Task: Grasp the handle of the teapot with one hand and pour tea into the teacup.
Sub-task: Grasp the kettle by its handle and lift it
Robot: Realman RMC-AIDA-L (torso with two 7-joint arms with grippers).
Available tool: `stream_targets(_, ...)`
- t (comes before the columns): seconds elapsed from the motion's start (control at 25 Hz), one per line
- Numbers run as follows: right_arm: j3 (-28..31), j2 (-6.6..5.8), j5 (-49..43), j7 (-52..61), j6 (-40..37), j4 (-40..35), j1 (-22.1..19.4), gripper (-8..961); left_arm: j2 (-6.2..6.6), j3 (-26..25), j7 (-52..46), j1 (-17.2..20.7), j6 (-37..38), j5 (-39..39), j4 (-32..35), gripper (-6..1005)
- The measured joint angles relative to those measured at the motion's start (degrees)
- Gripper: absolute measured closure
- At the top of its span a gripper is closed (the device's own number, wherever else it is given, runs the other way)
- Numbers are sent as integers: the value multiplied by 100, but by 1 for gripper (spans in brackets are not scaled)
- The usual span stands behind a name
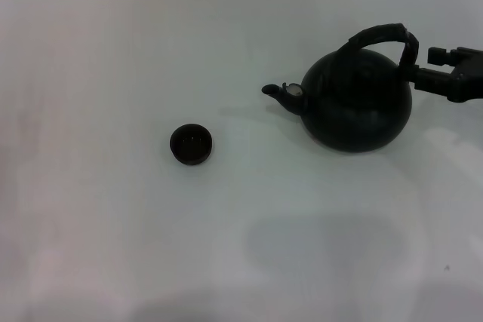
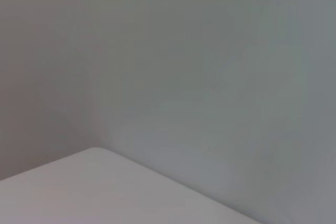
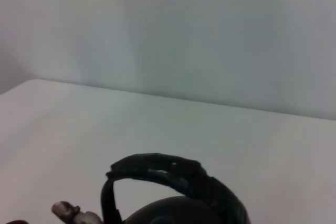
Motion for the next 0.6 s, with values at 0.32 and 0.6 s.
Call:
stream_targets(0.32, 2, 9, 8, -12, 185, 278, 207, 303, 0, 0, 0, -47, -1, 0, 0, 106)
stream_targets(0.6, -30, 13, 14, -14, 338, 436, 372, 305, 0, 0, 0, -43, -15, 0, 0, 107)
